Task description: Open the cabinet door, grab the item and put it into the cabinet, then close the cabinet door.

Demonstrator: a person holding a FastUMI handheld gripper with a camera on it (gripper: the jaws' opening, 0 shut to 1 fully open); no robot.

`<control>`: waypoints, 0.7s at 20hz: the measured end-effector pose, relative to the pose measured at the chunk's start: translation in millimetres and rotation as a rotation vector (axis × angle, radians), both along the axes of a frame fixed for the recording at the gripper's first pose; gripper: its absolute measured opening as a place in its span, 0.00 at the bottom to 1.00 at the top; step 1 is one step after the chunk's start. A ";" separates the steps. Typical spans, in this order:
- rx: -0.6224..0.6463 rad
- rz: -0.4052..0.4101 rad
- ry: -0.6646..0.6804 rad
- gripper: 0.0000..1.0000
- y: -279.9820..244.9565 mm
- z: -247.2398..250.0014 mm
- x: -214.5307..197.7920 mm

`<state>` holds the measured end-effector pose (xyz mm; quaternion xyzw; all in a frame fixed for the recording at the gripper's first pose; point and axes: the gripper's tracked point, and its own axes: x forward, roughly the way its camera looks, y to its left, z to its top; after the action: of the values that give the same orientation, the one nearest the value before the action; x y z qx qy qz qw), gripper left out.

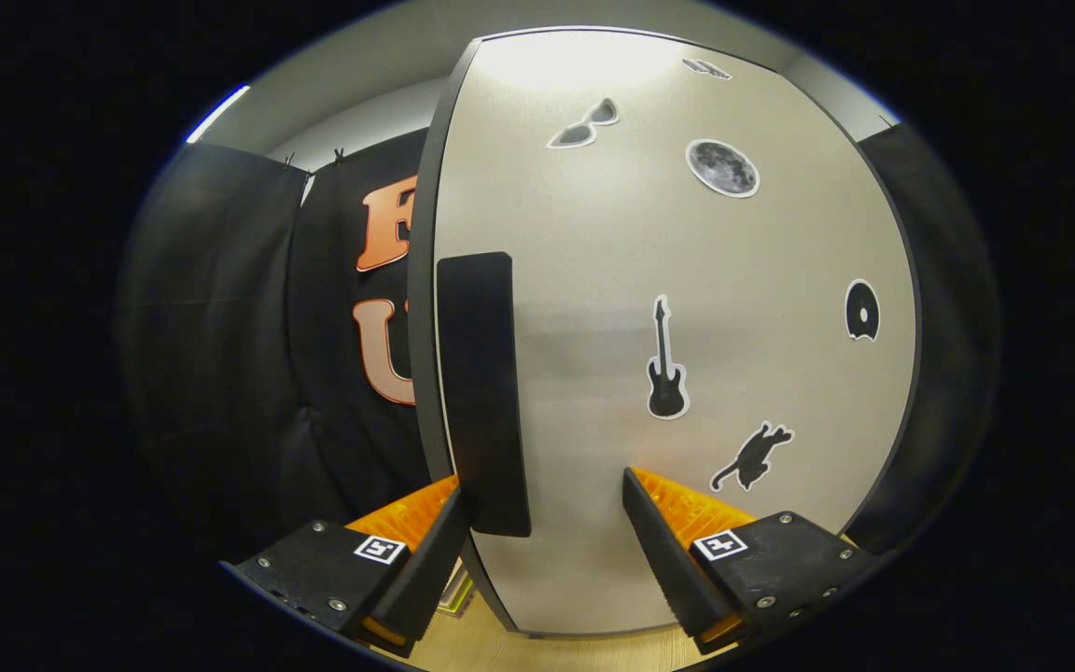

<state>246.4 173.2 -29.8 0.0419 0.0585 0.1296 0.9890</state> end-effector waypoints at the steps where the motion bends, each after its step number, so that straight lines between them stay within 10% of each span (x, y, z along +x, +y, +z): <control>1: 0.003 0.000 0.003 0.97 0.3 0.0 0.6; 14: -0.022 -0.038 -0.008 0.96 -17.8 13.7 -49.2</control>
<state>197.2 155.4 -16.1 0.0316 0.0551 0.1105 0.9918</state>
